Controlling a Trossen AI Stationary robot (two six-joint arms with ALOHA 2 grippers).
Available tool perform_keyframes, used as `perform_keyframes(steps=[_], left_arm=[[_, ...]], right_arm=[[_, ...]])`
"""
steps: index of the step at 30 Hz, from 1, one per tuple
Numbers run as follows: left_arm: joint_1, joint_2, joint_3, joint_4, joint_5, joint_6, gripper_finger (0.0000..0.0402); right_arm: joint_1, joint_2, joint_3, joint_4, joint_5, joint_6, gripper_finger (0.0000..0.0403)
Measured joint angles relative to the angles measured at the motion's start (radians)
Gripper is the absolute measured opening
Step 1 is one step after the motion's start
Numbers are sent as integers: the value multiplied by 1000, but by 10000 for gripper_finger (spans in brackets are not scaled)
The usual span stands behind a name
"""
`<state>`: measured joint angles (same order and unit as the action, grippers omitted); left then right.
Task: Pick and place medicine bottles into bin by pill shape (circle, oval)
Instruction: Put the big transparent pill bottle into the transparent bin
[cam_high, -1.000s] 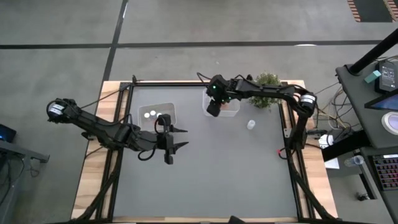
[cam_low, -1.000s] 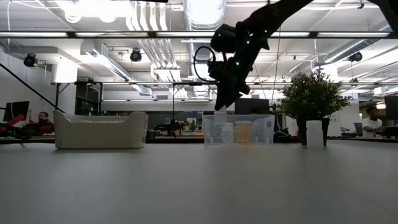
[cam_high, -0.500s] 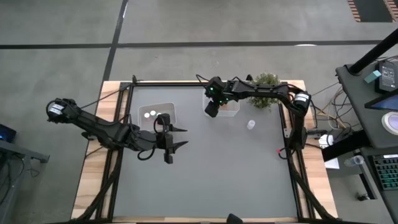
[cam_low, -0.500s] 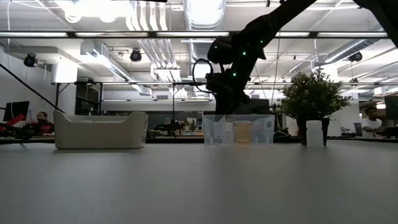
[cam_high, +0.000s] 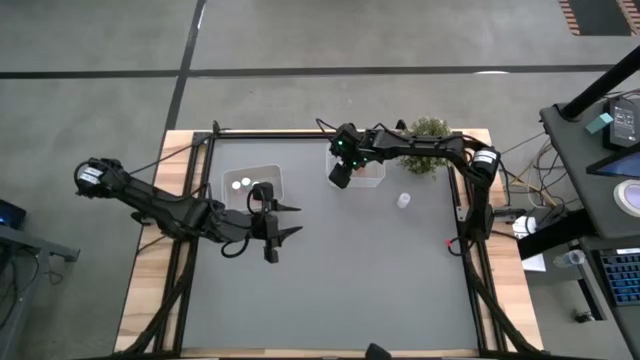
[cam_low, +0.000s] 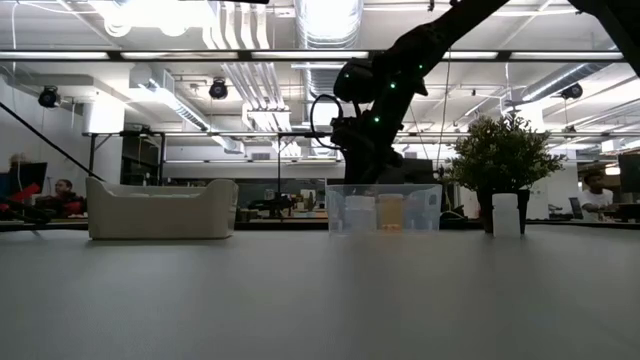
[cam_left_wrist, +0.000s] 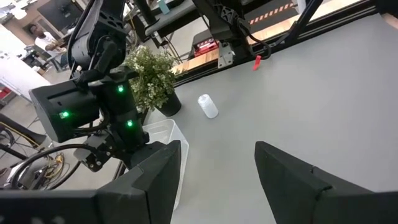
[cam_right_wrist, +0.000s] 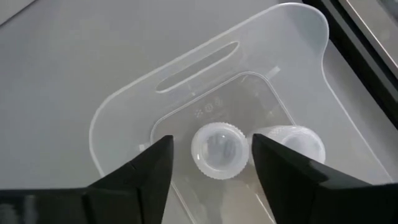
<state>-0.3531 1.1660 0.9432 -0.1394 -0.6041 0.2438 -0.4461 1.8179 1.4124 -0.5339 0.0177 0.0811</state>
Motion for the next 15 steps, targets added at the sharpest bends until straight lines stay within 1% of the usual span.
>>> perform_keyframes(steps=[7, 15], left_arm=[[0, 0, 0, 0, 0, 0, 191], [0, 0, -1, 1, 0, -2, 191]], right_arm=[[0, -17, -1, -12, 0, -1, 214], [38, -113, 32, -144, 3, 8, 215]])
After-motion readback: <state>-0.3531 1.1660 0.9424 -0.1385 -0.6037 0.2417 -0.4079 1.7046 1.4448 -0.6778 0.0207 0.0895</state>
